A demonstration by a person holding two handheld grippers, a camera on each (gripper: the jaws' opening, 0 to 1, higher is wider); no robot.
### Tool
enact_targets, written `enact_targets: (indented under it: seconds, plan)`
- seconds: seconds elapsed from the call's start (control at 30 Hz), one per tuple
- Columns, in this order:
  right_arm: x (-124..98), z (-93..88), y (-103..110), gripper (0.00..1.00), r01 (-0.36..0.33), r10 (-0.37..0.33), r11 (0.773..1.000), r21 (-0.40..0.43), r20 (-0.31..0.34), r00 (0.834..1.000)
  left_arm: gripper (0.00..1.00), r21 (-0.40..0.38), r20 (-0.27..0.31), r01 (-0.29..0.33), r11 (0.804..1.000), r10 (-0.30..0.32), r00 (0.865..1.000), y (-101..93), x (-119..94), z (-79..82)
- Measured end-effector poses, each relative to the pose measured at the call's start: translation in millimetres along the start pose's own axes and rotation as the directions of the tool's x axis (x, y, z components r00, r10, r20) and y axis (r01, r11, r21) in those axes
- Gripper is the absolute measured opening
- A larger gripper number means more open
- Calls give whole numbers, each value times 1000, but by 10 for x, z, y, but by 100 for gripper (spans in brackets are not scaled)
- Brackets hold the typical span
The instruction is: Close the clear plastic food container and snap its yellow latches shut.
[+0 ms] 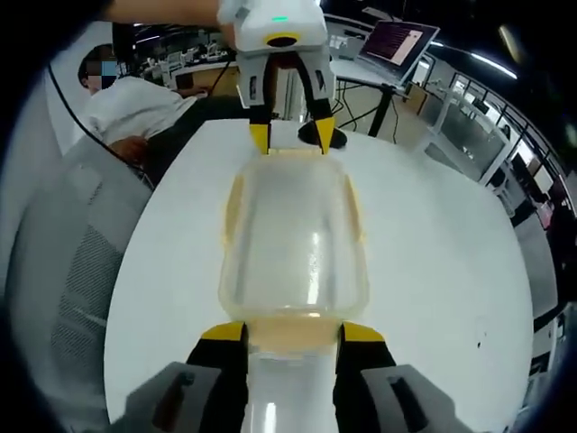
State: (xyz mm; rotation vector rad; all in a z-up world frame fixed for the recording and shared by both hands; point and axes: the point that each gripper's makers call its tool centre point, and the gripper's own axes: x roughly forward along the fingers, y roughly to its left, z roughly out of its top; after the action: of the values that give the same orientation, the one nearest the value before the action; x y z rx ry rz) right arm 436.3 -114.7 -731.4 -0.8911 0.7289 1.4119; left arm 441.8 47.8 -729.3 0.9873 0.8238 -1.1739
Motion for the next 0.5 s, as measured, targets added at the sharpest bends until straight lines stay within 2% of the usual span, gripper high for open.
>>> enact_targets:
  seconds: [0.23,0.5]
  plan:
    - [-172,-99,8,34,13,-13,1000,-4,-1,1000,35,11,-1,-9,1000,9,1000,2,-32,225]
    - [-344,-307,8,34,33,-33,999,11,-7,999,35,33,1,-15,999,15,1000,19,21,483]
